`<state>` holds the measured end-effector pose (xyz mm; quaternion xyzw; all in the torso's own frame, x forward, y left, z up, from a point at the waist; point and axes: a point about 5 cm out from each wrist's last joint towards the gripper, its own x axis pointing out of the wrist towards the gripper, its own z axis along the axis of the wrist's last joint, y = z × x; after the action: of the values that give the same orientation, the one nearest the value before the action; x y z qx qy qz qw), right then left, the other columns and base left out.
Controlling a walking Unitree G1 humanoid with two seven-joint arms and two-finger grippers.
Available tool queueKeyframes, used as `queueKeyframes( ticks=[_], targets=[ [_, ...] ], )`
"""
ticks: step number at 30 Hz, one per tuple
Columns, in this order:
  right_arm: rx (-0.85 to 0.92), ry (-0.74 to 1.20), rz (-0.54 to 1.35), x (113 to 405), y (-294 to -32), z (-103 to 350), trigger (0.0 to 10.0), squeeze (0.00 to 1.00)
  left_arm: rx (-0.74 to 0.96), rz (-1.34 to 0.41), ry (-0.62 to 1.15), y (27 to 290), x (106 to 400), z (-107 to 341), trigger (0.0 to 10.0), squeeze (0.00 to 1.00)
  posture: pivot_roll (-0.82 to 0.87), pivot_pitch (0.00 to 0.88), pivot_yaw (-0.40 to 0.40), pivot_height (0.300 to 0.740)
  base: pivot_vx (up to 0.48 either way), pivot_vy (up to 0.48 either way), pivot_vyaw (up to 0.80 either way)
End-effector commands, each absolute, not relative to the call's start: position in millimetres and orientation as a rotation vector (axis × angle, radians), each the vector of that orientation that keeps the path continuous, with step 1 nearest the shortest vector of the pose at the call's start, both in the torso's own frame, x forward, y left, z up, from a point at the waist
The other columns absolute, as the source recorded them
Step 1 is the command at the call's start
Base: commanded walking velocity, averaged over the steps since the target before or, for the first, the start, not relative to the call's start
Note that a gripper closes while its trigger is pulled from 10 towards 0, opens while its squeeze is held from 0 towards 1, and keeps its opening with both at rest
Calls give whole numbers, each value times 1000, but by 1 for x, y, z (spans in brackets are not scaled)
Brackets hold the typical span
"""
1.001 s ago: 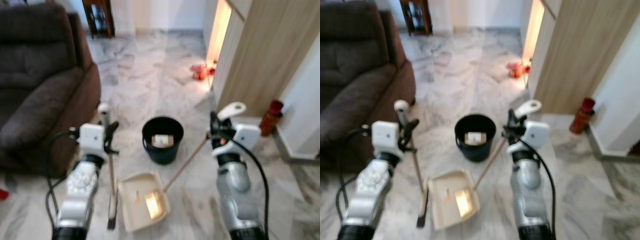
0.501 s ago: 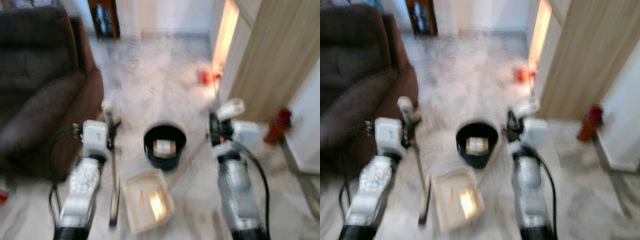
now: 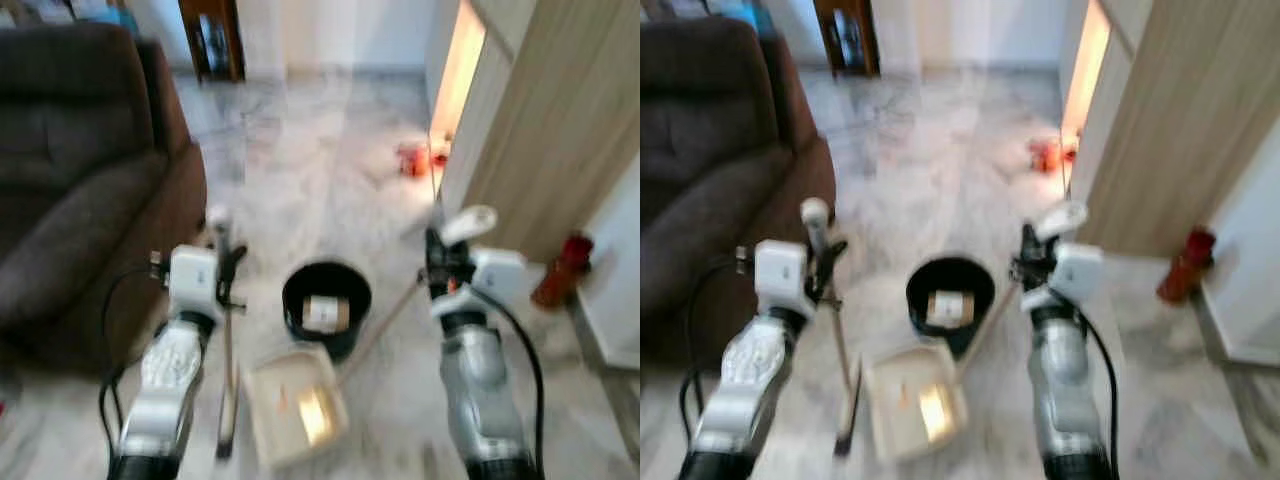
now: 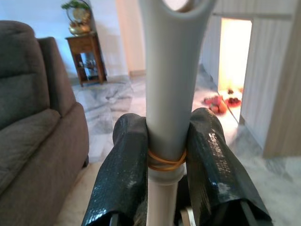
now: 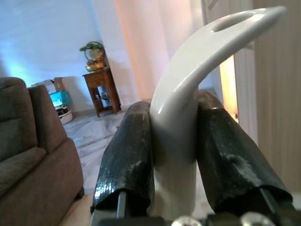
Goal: Sweep floor
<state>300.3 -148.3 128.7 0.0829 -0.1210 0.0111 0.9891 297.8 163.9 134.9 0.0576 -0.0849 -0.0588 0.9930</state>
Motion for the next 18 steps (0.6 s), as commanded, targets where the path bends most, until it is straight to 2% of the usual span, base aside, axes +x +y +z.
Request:
queueKeyframes(
  ticks=[1,18],
  targets=[
    [175,-316,50,302,-141,146,10000,0,122,-104,-222,169,297,145,10000,0,51,0,9,740,0,0,0],
    [171,-454,39,293,-157,194,10000,0,161,-101,-231,174,289,142,10000,0,54,11,4,740,0,0,0]
  ],
)
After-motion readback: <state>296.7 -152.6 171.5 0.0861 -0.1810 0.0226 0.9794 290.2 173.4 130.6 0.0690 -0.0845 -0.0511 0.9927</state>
